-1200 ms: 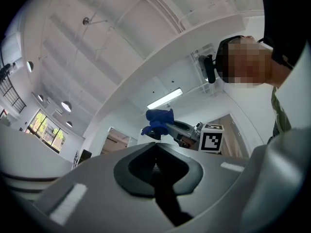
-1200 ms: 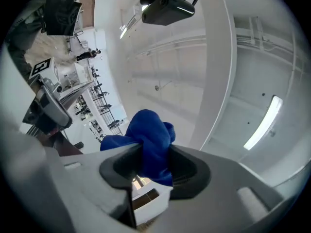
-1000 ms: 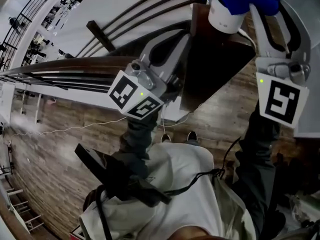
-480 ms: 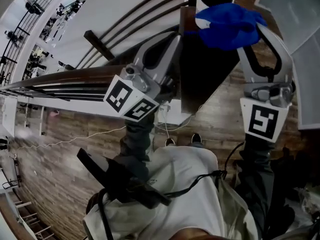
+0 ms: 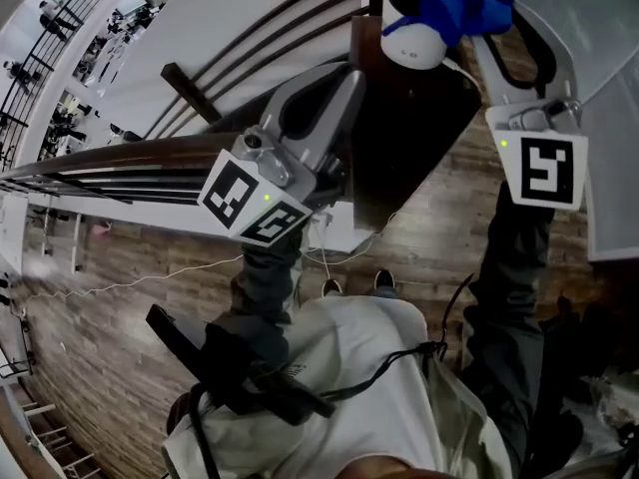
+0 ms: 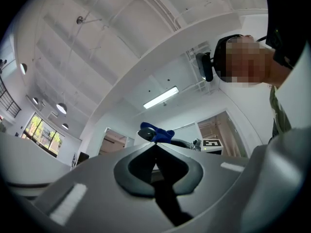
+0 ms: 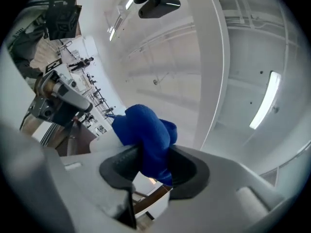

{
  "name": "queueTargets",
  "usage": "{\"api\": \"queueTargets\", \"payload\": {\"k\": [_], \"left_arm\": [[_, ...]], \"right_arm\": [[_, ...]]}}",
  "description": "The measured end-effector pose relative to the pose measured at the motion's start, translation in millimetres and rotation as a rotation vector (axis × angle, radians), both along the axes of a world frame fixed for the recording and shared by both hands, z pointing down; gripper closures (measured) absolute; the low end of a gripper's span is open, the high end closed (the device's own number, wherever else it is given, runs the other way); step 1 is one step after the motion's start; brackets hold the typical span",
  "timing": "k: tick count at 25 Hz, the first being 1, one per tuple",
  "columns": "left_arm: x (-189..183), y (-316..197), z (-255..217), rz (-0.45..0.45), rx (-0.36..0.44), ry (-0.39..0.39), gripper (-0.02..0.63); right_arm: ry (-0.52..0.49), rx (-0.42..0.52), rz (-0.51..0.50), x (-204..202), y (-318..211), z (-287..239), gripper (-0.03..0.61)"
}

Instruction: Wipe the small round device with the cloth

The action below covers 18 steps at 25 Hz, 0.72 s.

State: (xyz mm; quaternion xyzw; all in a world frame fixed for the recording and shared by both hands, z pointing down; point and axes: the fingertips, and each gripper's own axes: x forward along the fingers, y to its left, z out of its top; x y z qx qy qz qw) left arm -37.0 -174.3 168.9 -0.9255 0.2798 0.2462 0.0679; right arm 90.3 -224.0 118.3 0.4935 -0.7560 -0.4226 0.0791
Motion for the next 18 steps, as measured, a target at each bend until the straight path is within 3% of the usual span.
{"api": "queueTargets", "payload": {"k": [4,9,13,15,18], "left_arm": [[-6,1,3,-0.006,-0.015,0.006,0.612],[-12,-3,11,-0.022,-0.039,0.027,0.612],[-17,6,14,-0.025,-0.055,0.041,0.612],[-21,10,14,-0.030,-0.063,0.050,0.612],[-25,12,16,-0.035,-0.070,0.061,0.612]], "right_arm": [[0.165,-0.056,0.058,3,8,39,0.426],[0.160,-0.093,0.027,10,-2,35,0.426],[0.082,-0.003,0.090,41,-8,-19,0.426],[0.076,0.039,0.061,34,-7,-40,0.426],[0.151,0.033,-0.008,8,-13,-35,0.426]]}}
